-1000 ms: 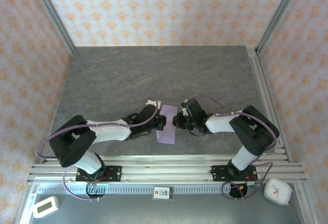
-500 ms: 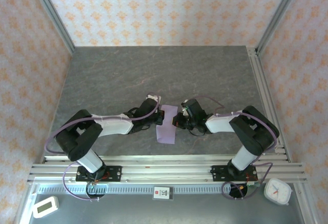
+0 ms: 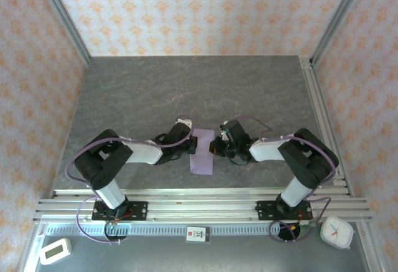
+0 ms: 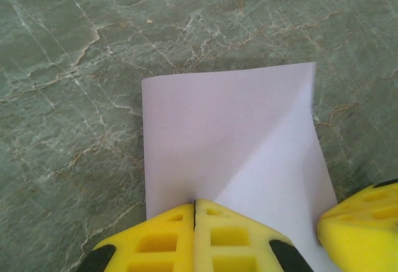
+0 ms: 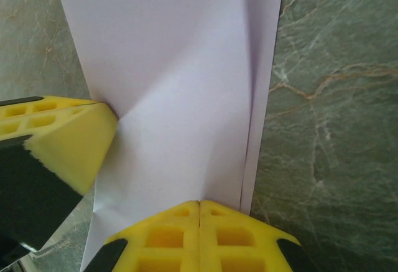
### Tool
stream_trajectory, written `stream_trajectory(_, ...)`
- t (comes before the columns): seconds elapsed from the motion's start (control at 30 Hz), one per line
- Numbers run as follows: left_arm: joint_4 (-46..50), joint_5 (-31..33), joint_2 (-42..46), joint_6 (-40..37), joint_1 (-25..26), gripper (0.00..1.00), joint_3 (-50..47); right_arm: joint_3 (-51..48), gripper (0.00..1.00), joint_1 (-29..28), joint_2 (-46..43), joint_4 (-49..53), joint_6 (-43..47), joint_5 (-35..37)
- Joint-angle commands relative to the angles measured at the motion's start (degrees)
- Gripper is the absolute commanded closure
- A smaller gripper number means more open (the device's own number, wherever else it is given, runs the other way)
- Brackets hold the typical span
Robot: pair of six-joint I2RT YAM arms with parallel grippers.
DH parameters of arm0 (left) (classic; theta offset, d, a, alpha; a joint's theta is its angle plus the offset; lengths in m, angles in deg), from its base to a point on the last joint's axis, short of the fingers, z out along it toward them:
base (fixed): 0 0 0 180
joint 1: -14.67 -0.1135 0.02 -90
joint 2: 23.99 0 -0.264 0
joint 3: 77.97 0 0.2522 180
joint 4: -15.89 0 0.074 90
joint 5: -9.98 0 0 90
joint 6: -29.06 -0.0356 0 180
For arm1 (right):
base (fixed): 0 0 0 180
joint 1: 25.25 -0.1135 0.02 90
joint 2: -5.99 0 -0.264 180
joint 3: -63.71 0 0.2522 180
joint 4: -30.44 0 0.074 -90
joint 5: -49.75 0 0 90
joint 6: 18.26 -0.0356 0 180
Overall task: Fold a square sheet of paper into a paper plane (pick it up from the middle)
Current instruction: First fold the square sheet of paper in half at the center of the table.
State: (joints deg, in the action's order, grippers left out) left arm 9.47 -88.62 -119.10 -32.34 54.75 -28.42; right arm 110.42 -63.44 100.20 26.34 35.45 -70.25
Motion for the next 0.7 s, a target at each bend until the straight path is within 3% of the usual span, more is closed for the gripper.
stream_trajectory(0.0, 2.0, 0.3, 3.7, -0.4, -0.3, 1.00, 1.8, -1.4, 1.00, -0.2, 5.4, 4.8, 1.6, 5.0)
stream_trajectory(0.2, 4.6, -1.5, 3.3, -2.5, -2.0, 1.00, 6.8, -1.2, 1.00, -0.2, 5.8, 4.6, 1.7, 5.0)
stream_trajectory(0.67, 1.2, -3.5, -3.7, -3.6, -5.3, 1.00, 8.2, -0.4, 1.00, -0.3, 6.3, 5.5, 2.3, 5.0)
